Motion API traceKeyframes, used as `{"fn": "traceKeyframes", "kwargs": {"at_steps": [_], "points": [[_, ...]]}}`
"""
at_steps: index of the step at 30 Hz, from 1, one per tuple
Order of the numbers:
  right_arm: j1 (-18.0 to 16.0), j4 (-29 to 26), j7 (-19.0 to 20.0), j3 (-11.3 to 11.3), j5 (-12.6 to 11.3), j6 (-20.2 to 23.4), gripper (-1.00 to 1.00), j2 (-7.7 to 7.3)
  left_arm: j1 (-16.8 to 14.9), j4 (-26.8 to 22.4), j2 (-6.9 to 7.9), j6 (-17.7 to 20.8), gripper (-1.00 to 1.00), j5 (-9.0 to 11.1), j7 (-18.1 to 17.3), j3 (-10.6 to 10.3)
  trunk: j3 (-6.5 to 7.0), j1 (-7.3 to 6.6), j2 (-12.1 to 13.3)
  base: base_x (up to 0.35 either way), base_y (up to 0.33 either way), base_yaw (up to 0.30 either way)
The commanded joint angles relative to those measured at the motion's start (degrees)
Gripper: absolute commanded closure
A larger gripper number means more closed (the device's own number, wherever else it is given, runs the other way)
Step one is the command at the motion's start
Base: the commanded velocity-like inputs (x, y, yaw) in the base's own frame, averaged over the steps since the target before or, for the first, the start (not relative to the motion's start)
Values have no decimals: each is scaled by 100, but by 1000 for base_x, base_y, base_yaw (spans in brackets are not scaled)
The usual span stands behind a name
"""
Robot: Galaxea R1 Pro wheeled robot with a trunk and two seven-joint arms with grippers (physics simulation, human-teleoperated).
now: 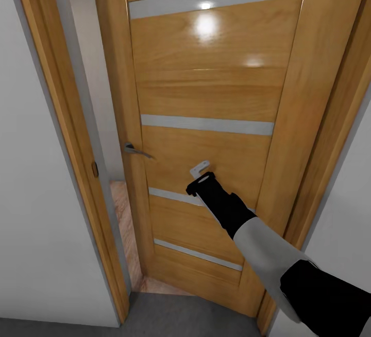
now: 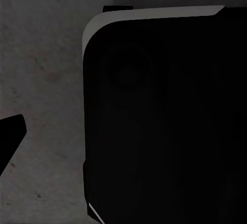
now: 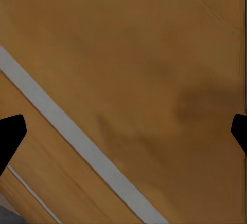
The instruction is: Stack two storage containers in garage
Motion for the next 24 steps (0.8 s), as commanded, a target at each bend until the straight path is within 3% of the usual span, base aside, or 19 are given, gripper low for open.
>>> {"fn": "traceKeyframes", "kwargs": {"at_steps": [1, 24], "points": [[-5, -3, -3, 12, 46, 36, -100, 0, -1, -1, 0, -14, -100, 7, 2, 0, -6, 0, -3, 0, 0, 0], [-5, 88, -100, 26, 26, -109, -100, 0, -1, -1, -16, -19, -100, 19, -1, 2, -6, 0, -3, 1, 0, 0]]}}
